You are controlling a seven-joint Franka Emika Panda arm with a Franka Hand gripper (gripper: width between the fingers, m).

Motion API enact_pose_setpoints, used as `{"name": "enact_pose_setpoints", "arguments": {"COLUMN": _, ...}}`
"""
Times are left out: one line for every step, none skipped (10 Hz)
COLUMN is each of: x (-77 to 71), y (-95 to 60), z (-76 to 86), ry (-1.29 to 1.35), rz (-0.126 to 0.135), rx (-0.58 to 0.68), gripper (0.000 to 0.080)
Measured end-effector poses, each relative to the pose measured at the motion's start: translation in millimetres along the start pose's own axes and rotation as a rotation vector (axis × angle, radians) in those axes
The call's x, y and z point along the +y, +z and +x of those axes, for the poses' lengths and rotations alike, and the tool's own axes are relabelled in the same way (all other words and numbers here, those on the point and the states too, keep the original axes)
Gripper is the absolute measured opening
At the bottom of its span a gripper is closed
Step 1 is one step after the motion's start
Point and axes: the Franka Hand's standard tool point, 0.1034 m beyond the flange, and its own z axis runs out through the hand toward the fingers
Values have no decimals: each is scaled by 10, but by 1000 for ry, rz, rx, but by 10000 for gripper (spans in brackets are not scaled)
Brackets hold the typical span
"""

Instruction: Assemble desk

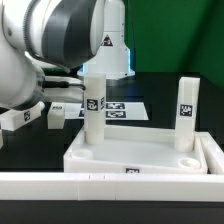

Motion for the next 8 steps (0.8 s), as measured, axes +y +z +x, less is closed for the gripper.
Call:
{"name": "enact_pose_setpoints", "arguments": {"x": 11, "y": 6, "z": 1, "ry": 1, "rz": 2, "rx": -1, "gripper": 649}}
{"name": "enact_pose_setpoints", "arguments": {"x": 13, "y": 6, "z": 1, "ry": 1, "rz": 2, "rx": -1, "gripper": 649}}
{"name": "enact_pose_setpoints", "arguments": {"x": 12, "y": 4, "z": 3, "ry": 1, "rz": 2, "rx": -1, "gripper": 649}}
{"name": "enact_pose_setpoints", "arguments": {"x": 4, "y": -30, "z": 21, "ry": -1, "rz": -2, "rx": 7, "gripper": 649}}
{"name": "enact_pose_setpoints", "arguments": {"x": -11, "y": -97, "z": 40, "ry": 4, "rz": -7, "rx": 16, "gripper": 649}}
{"name": "enact_pose_setpoints", "arguments": {"x": -26, "y": -180, "z": 57, "ry": 10, "rz": -13, "rx": 29, "gripper": 649}}
{"name": "enact_pose_setpoints", "arguments": {"x": -35, "y": -236, "z": 69, "ry": 8, "rz": -18, "rx": 41, "gripper": 649}}
{"name": "enact_pose_setpoints", "arguments": {"x": -27, "y": -262, "z": 77, "ry": 10, "rz": -19, "rx": 46, "gripper": 649}}
